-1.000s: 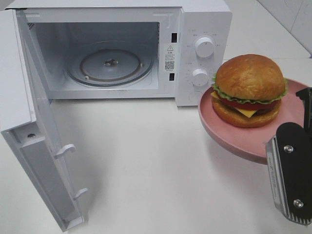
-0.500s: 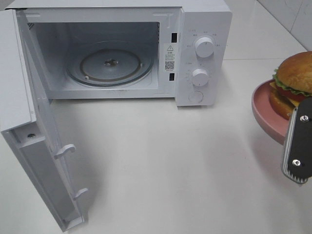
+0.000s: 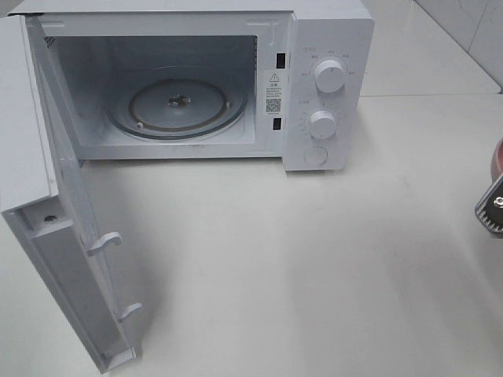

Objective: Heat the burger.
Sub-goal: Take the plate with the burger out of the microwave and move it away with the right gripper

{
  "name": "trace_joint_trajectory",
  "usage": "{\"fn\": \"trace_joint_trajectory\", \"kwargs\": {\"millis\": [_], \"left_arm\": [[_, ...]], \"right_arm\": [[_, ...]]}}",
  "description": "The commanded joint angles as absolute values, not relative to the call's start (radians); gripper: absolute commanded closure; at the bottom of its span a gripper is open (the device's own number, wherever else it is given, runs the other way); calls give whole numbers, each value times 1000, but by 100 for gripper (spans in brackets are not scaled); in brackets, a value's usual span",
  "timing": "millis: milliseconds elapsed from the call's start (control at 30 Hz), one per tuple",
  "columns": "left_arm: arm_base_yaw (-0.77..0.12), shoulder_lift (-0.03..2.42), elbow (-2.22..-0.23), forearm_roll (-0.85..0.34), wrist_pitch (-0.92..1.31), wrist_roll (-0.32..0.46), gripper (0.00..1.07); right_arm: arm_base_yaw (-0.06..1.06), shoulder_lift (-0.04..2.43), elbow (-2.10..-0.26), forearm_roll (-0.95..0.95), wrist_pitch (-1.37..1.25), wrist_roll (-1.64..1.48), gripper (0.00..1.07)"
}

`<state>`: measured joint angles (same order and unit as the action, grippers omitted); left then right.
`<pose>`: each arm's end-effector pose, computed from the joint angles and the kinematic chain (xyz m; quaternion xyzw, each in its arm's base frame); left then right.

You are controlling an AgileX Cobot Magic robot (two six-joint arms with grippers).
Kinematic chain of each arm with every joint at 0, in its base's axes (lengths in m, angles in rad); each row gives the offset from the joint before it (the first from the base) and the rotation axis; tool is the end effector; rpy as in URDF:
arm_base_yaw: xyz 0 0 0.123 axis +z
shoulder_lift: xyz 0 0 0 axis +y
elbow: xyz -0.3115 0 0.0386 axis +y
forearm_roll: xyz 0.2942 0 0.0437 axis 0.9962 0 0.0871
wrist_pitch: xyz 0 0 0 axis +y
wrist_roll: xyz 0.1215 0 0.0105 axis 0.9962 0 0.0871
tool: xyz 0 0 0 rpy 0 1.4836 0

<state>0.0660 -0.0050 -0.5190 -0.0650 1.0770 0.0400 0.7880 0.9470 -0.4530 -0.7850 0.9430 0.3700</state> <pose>0.0303 -0.0050 0.2904 -0.0092 0.8507 -0.0046 0.5255 0.1674 0.0693 0.2049 -0.3756 0.8591 -0.2225 0.2672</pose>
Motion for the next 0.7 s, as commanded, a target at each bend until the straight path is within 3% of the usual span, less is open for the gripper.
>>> {"fn": "trace_joint_trajectory", "kwargs": {"millis": [33, 700], "left_arm": [[68, -12, -516, -71, 1068, 42, 9], [68, -12, -516, -71, 1068, 42, 9]], "right_arm": [[788, 935, -461, -857, 978, 408, 107], [788, 1081, -461, -900, 1065, 782, 107]]}}
